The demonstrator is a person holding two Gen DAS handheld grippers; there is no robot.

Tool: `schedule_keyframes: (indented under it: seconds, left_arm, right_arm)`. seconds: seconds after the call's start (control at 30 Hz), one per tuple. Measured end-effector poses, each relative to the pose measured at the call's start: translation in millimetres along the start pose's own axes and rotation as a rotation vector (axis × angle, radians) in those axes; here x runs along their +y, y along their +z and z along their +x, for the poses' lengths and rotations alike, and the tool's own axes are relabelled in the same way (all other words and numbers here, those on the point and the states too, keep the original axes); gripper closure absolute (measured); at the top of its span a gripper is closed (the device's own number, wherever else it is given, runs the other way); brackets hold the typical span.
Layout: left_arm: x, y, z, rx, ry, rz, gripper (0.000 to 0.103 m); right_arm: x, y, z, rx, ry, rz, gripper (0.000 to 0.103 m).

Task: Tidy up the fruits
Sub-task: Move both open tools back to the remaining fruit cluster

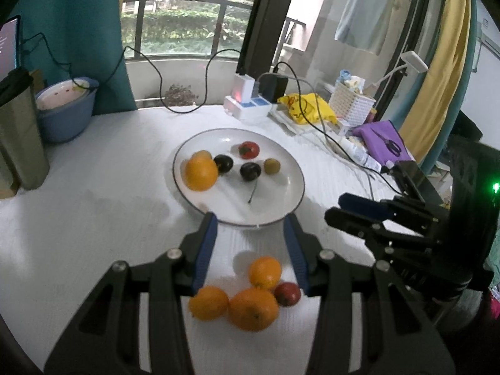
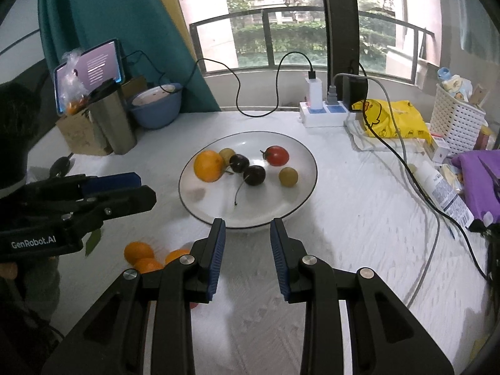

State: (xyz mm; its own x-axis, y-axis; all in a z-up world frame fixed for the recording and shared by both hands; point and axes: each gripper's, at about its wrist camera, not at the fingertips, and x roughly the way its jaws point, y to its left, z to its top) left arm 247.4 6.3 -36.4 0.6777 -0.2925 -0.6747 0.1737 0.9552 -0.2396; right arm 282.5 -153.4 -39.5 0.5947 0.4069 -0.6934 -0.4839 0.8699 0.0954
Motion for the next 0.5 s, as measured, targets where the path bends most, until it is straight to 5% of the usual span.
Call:
schedule_keyframes:
  seconds: [0.5]
  left_arm:
    - [-3,-51,-6,0.044,-0.007,-0.018,0.057]
  right_arm:
    - [19,-30,-8,0.038,0.018,-0.011,0.068]
